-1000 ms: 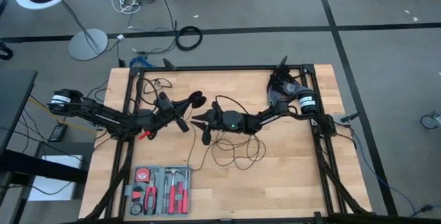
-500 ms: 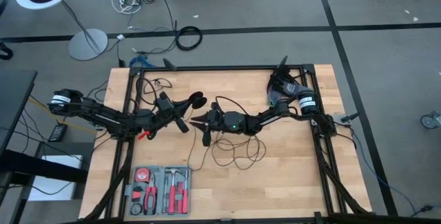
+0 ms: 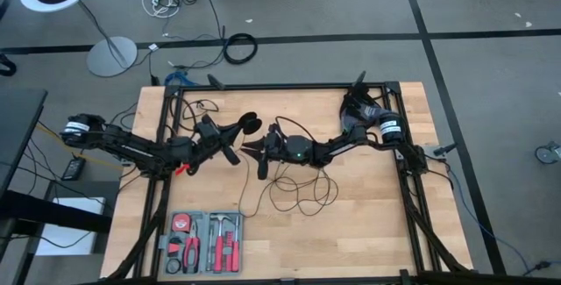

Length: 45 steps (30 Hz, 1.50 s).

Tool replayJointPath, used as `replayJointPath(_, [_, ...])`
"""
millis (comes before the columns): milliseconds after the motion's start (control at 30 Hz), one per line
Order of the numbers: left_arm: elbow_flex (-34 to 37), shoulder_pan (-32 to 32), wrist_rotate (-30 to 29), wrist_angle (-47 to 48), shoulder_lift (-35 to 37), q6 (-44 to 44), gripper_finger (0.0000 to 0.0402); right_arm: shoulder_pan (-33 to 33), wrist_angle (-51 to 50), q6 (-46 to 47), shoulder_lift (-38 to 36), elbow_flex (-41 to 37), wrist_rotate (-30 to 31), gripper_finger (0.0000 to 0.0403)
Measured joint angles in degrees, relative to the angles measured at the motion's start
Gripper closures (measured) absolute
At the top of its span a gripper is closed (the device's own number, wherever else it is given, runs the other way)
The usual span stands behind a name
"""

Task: Coil cords
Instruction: Coil the black wire onto the black spool

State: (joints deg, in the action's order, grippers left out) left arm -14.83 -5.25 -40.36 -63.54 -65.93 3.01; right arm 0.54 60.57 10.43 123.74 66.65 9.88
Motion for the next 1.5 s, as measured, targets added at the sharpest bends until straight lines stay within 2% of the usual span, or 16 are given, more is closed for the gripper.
replayJointPath(433, [-0.1, 0.8, 1.2, -1.4, 0.0, 0.2, 0.0401, 1.3, 0.9, -0.1, 0.0, 1.6, -3.5, 0.0375])
replayJointPath(567, [-0.1, 0.8, 1.3, -1.0, 0.0, 0.2, 0.0401, 1.3, -3.3, -1.2, -0.1, 4.3, -5.1, 0.0398])
replayJointPath(733, [-0.1, 0.8, 1.1, -1.1, 0.0, -1.0, 0.0401, 1.2, -6.9, -1.3, -0.1, 5.5, -5.2, 0.0400])
replayJointPath(1067, [-0.1, 0.8, -0.2, 0.2, 0.0, -2.9, 0.0401, 0.6, -7.3, -1.8, -0.2, 5.5, -4.8, 0.0401])
replayJointPath(1233, [-0.1, 0.8, -0.3, 0.4, 0.0, -3.0, 0.0401, 0.4, -10.6, -2.0, -0.2, 5.5, -0.9, 0.0402])
replayJointPath(1333, [-0.1, 0.8, -0.8, 0.4, 0.0, -3.0, 0.0401, -0.2, -16.6, -1.9, -1.4, 5.4, 0.9, 0.0402])
replayJointPath(1500, [-0.1, 0.8, -1.8, -0.1, 0.0, -4.1, 0.0401, -3.0, -29.2, -7.0, -6.7, 5.4, 10.5, 0.0402])
